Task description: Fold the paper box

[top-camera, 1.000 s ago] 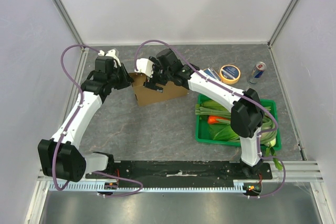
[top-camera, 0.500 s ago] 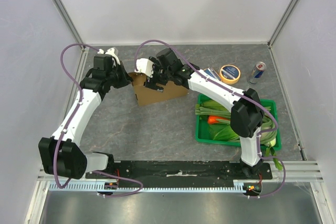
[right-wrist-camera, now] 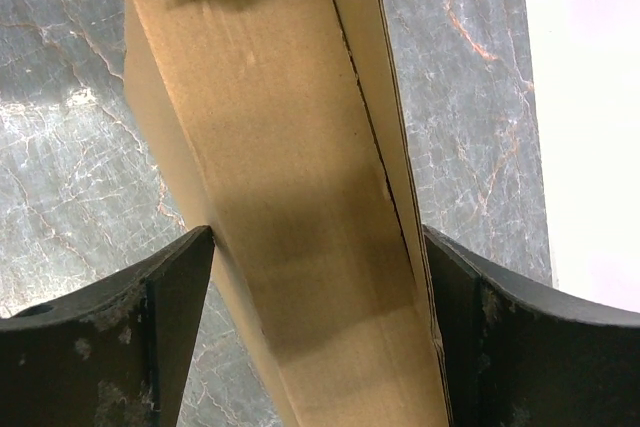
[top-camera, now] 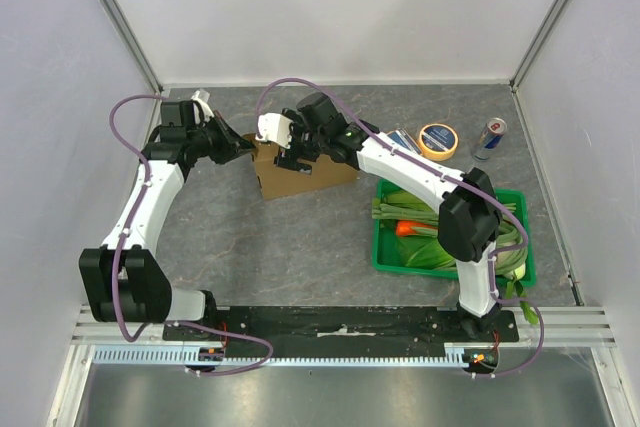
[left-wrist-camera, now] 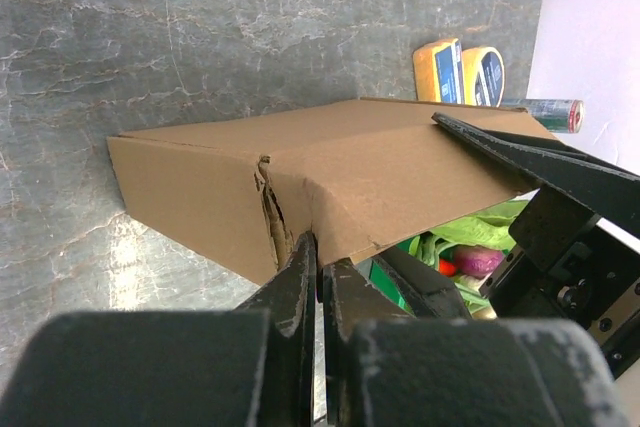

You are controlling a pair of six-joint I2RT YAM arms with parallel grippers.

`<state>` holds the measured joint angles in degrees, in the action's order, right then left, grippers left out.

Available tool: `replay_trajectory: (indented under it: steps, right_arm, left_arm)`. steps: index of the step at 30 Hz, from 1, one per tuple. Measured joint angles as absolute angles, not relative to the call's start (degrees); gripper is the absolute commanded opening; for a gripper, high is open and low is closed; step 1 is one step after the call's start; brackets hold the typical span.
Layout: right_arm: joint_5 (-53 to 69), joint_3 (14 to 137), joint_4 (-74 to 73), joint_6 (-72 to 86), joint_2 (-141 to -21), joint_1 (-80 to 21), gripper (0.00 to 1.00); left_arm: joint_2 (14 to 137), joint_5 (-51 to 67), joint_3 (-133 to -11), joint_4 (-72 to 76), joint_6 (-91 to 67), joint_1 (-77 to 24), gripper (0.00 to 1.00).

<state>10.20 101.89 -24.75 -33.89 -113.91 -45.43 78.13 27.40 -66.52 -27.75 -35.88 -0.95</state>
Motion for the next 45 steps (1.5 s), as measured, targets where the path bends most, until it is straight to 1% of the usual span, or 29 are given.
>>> replay_trajectory:
  steps: [9, 19, 32, 36, 41, 45]
  right_arm:
    - [9.6, 102.2, -24.9, -34.1, -114.2, -45.6, 0.87]
    - [9.8, 102.5, -24.9, -34.1, -114.4, -45.7, 0.87]
    - [9.6, 103.2, -24.9, -34.1, -115.0, -46.0, 0.87]
    - [9.6, 103.5, -24.9, -34.0, -115.2, -46.0, 0.87]
    - [9.0, 103.6, -24.7, -31.9, -115.3, -45.9, 0.92]
    - [8.4, 103.7, -23.5, -26.3, -115.3, -46.0, 0.97]
  left_arm:
    - [78.0, 26.1, -66.3, -27.8, -34.0, -1.1, 0.02]
    - [78.0, 24.7, -67.9, -31.2, -24.3, -1.4, 0.02]
    - [78.0, 22.0, -68.8, -32.9, -20.1, -2.0, 0.02]
    - [78.0, 19.5, -68.9, -32.9, -18.9, -3.1, 0.02]
    - [77.1, 13.6, -68.7, -32.5, -18.3, -6.1, 0.02]
    - [75.2, 12.3, -65.8, -30.0, -18.8, -6.6, 0.02]
